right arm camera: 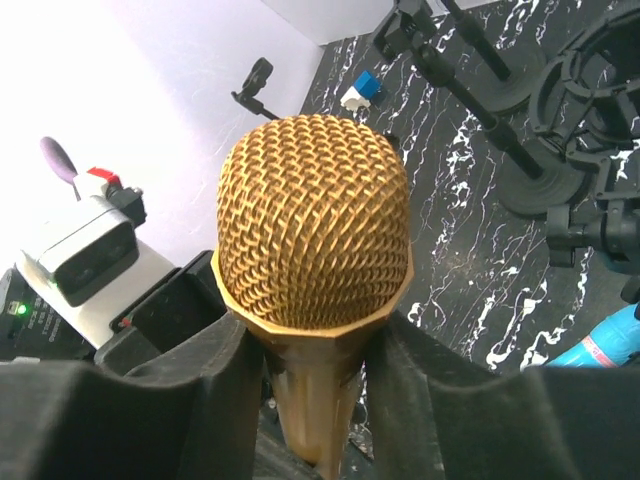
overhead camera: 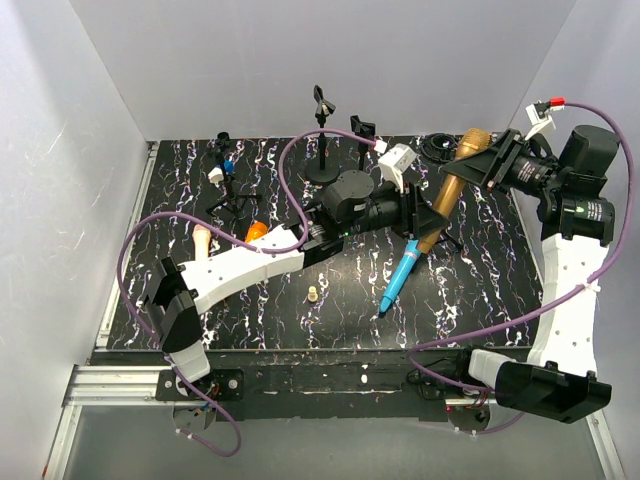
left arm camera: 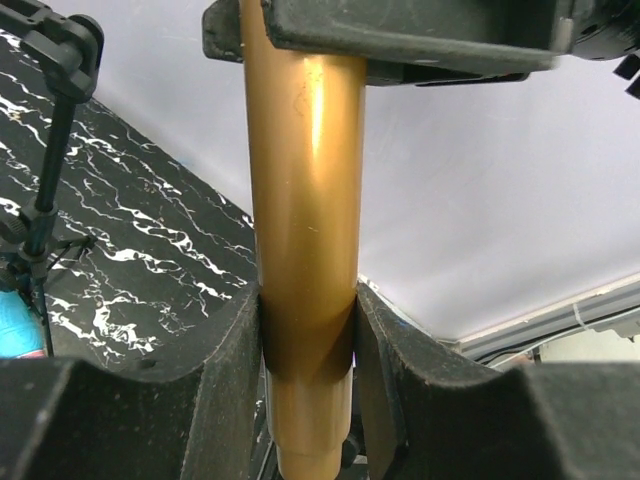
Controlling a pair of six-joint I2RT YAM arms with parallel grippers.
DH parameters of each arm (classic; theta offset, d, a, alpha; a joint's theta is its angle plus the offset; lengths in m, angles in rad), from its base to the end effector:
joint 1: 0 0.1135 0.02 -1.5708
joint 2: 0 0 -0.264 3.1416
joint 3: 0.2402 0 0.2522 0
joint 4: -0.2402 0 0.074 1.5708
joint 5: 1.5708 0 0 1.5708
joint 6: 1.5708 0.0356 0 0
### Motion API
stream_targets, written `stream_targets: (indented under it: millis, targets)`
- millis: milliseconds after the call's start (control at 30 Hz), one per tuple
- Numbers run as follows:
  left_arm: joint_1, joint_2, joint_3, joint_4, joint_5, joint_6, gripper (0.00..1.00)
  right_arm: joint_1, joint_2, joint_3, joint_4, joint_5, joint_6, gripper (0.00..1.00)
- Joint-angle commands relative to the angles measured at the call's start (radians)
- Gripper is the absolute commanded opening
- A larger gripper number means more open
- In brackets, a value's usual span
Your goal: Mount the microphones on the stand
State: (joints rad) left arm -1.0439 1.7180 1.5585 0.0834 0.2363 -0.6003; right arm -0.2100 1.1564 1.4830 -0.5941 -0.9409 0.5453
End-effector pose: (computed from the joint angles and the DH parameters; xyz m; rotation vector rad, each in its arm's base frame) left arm 0.2032 -0.3658 0.3867 0.6042 1.7561 -1.4023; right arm 0.2193 -0.0173 0.4655 0.0142 1.8604 1.0905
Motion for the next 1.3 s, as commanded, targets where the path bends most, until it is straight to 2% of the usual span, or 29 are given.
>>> stream_targets:
  millis: [0,33,100,167,200,267,333,533,733,933,1233,1267]
  targets:
    - [-0.005,-0.023,0.023,0.001,-0.009,0.023,0.00,0.008,-0.017,0.031,0.022,-0.045,-0.002,0.15]
    - [-0.005,-0.029,0.020,-0.004,-0.020,0.025,0.10,0.009,-0.020,0.039,0.022,-0.042,-0.022,0.12]
    - [-0.005,-0.052,0.009,-0.017,-0.041,0.025,0.45,0.009,-0.017,0.068,0.011,-0.035,-0.079,0.09]
    - [-0.005,-0.089,-0.011,-0.028,-0.070,0.042,0.74,0.009,-0.001,0.138,0.001,-0.023,-0.134,0.08]
    - [-0.005,-0.116,-0.024,-0.042,-0.093,0.057,0.85,0.009,0.014,0.181,-0.009,-0.009,-0.160,0.08]
    - [-0.002,-0.173,-0.061,-0.071,-0.136,0.094,0.98,0.009,0.048,0.259,-0.006,0.010,-0.189,0.08]
    - [0.013,-0.239,-0.112,-0.079,-0.166,0.118,0.98,0.011,0.086,0.330,0.013,0.036,-0.209,0.08]
    - [0.030,-0.405,-0.259,-0.252,-0.221,0.192,0.98,0.020,0.219,0.511,0.040,0.174,-0.274,0.07]
    - [0.030,-0.526,-0.396,-0.320,-0.279,0.174,0.98,0.101,0.282,0.620,0.076,0.365,-0.393,0.07]
    - [0.030,-0.606,-0.483,-0.318,-0.313,0.132,0.98,0.141,0.359,0.675,0.146,0.499,-0.429,0.07]
    - [0.030,-0.676,-0.517,-0.358,-0.354,0.129,0.98,0.207,0.440,0.695,0.200,0.603,-0.495,0.07]
    - [0.030,-0.679,-0.522,-0.359,-0.356,0.128,0.98,0.243,0.448,0.695,0.204,0.614,-0.507,0.08]
